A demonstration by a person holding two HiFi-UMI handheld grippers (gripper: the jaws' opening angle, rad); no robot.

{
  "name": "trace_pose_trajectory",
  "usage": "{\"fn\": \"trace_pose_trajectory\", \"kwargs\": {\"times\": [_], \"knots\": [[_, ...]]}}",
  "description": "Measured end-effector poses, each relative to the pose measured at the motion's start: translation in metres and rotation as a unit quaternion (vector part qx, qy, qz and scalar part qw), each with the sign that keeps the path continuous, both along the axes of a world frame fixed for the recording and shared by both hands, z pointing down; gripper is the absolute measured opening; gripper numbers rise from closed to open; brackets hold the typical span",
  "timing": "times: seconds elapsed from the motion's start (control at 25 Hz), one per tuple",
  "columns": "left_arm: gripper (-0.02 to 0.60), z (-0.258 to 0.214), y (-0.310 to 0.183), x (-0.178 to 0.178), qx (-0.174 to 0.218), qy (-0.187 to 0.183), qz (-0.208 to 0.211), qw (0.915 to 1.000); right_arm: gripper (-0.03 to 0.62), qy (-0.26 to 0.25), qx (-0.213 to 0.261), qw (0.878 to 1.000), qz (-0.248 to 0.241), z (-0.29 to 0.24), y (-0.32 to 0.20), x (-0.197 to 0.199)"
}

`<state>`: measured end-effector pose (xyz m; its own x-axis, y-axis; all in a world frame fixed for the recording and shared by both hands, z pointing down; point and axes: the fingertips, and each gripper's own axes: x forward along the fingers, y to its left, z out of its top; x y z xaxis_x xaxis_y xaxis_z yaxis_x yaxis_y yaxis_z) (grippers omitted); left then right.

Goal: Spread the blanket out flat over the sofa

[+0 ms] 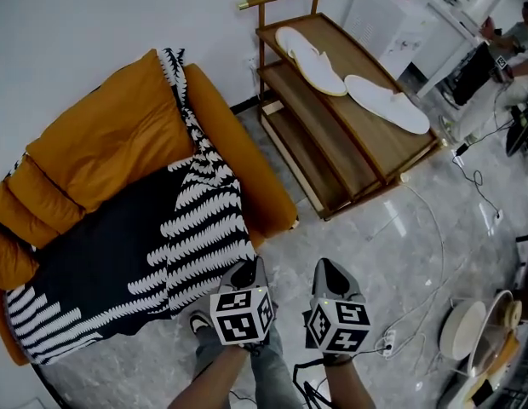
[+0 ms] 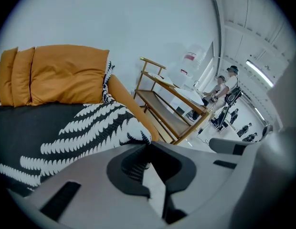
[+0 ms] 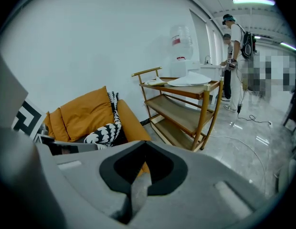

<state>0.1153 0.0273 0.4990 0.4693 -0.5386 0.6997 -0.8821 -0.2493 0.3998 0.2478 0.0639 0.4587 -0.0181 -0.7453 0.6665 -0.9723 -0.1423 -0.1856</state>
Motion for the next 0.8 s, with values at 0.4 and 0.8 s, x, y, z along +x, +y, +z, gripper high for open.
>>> {"fn": "trace_pose_trajectory", "kwargs": {"times": [0.4, 0.8], "knots": [[0.014, 0.041, 0.007, 0.044, -0.027, 0.016, 0.000, 0.9995, 0.005, 0.002, -0.019, 1.000, 0.012, 0.022, 0.012, 0.033], [0.014, 0.088, 0.007, 0.078, -0.029, 0.039, 0.031, 0.9984, 0.005, -0.003, -0.042, 0.999, 0.017, 0.054, 0.017, 0.048]]}}
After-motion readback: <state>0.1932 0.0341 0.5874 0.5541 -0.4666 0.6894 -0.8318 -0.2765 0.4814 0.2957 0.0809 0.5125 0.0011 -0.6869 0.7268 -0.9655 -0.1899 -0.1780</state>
